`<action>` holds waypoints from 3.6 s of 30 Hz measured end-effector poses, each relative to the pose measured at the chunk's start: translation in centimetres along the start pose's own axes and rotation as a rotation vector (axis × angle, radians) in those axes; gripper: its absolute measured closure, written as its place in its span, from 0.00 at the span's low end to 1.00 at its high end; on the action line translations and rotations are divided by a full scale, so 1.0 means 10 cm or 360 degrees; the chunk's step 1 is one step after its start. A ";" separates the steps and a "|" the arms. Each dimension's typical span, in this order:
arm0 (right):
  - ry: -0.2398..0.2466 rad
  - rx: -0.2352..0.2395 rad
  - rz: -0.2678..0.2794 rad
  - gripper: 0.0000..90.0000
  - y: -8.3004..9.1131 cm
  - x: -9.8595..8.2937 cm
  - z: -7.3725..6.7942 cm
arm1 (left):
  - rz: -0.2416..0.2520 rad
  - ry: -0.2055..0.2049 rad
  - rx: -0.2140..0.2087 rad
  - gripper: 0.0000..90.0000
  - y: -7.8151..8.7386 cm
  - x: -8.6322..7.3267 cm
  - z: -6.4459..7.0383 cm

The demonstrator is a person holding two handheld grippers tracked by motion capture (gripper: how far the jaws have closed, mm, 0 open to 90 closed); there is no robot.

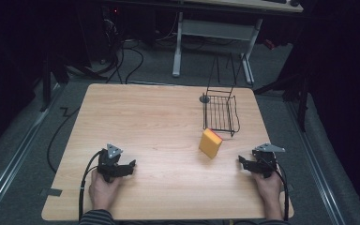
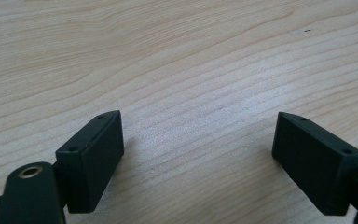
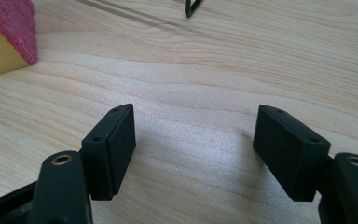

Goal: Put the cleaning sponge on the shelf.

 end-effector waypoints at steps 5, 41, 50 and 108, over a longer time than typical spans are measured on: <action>0.0001 0.0000 0.0000 0.33 0.00 0.00 0.00 | 0.0000 0.0000 0.0000 0.19 0.00 0.00 0.00; -0.0032 -0.0012 0.0002 0.34 0.00 0.00 -0.01 | -0.0002 -0.0001 0.0004 0.19 0.00 0.00 0.00; -0.0084 0.0075 0.0107 0.37 0.15 0.10 -0.07 | -0.0001 -0.0001 0.0002 0.19 0.00 0.00 0.00; 0.0147 0.0490 0.0230 0.35 0.24 0.47 -1.19 | -0.0002 -0.0003 -0.0006 0.19 0.01 -0.01 0.00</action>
Point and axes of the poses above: each handheld gripper's, and its own axes: y roughly backward along the jaws, x roughly out of its top, z roughly to its right, the point moved 10 cm from there along -y, roughly forward along the jaws, and after that the axes turned 13 degrees about -y, right-handed, at the moved point
